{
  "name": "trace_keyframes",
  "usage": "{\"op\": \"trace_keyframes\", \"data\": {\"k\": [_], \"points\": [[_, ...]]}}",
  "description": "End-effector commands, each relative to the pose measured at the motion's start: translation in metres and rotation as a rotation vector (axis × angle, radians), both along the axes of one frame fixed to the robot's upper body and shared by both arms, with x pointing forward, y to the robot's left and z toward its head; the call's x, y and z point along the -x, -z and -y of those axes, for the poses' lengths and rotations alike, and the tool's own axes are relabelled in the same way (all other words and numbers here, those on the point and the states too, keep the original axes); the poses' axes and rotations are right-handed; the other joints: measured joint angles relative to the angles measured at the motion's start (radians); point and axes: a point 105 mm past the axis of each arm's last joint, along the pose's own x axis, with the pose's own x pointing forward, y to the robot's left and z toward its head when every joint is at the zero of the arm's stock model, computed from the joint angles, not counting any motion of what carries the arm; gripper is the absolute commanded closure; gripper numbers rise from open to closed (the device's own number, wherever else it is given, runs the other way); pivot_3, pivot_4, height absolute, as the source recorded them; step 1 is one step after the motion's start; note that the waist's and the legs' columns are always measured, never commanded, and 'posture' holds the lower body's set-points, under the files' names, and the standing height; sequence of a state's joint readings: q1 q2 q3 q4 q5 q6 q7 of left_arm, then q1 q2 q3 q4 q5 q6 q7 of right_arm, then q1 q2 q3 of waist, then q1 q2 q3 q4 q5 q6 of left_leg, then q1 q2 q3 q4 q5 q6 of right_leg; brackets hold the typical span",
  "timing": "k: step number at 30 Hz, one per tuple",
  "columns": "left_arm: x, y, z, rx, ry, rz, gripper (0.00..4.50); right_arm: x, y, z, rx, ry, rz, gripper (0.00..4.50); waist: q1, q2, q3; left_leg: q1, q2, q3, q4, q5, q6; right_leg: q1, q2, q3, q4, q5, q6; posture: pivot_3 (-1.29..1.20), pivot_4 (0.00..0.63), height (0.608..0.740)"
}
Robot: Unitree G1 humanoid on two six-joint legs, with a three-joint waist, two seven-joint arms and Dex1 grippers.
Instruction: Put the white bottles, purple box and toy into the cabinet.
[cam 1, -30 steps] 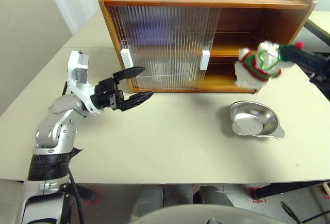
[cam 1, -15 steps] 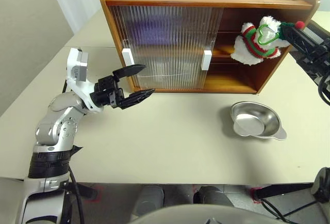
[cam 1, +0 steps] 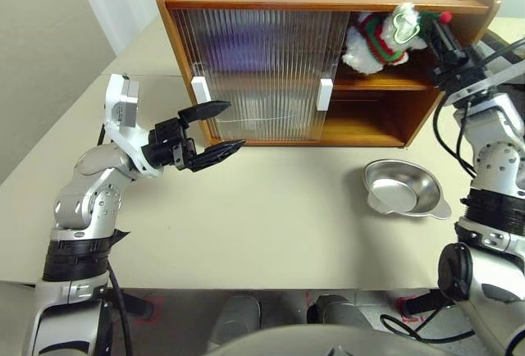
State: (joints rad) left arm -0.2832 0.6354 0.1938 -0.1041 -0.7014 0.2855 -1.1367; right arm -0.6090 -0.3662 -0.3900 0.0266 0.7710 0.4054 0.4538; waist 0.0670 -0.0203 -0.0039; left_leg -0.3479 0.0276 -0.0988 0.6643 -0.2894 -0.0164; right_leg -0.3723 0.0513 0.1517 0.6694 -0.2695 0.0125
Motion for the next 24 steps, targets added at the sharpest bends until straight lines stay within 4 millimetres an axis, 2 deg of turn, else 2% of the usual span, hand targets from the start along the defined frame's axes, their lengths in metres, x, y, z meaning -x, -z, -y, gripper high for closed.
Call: {"op": "trace_keyframes", "data": {"k": [1,8,13,18,24], "points": [[0.002,0.001,0.000,-0.019,-0.005,0.001,0.00,-0.009,0.017,-0.010,0.037,-0.006,-0.035,4.48,0.002,0.000,0.000,0.000,0.000,0.000,0.000,0.000,0.000,0.000,0.000,0.000,0.000,0.000,0.000,0.15,0.000,0.740],[0.003,0.001,0.000,-0.020,-0.011,0.001,0.00,-0.019,0.032,-0.010,0.019,0.038,-0.055,4.48,0.009,0.000,0.000,0.000,0.002,0.000,-0.001,0.001,-0.002,-0.001,0.002,0.000,0.000,0.000,-0.002,0.16,0.000,0.740],[0.003,0.001,0.000,-0.019,-0.013,0.002,0.00,-0.026,0.045,-0.006,0.076,0.085,-0.102,4.48,0.011,0.000,0.000,0.000,0.004,0.000,-0.001,0.001,-0.002,-0.001,0.001,0.000,0.000,0.000,-0.006,0.16,0.000,0.740],[0.004,0.001,0.001,-0.019,-0.012,0.001,0.00,-0.033,0.061,0.010,0.154,0.181,-0.182,4.48,0.012,0.000,0.000,0.000,0.006,0.000,-0.001,0.002,-0.003,0.000,0.001,0.000,0.000,0.000,-0.007,0.16,0.000,0.740],[0.005,0.001,0.001,-0.018,-0.012,-0.003,0.00,-0.037,0.064,0.026,0.165,0.269,-0.205,4.48,0.012,0.000,0.000,0.000,0.012,0.001,-0.001,0.002,-0.003,-0.001,0.003,0.000,0.000,0.002,-0.008,0.16,0.000,0.740]]}}
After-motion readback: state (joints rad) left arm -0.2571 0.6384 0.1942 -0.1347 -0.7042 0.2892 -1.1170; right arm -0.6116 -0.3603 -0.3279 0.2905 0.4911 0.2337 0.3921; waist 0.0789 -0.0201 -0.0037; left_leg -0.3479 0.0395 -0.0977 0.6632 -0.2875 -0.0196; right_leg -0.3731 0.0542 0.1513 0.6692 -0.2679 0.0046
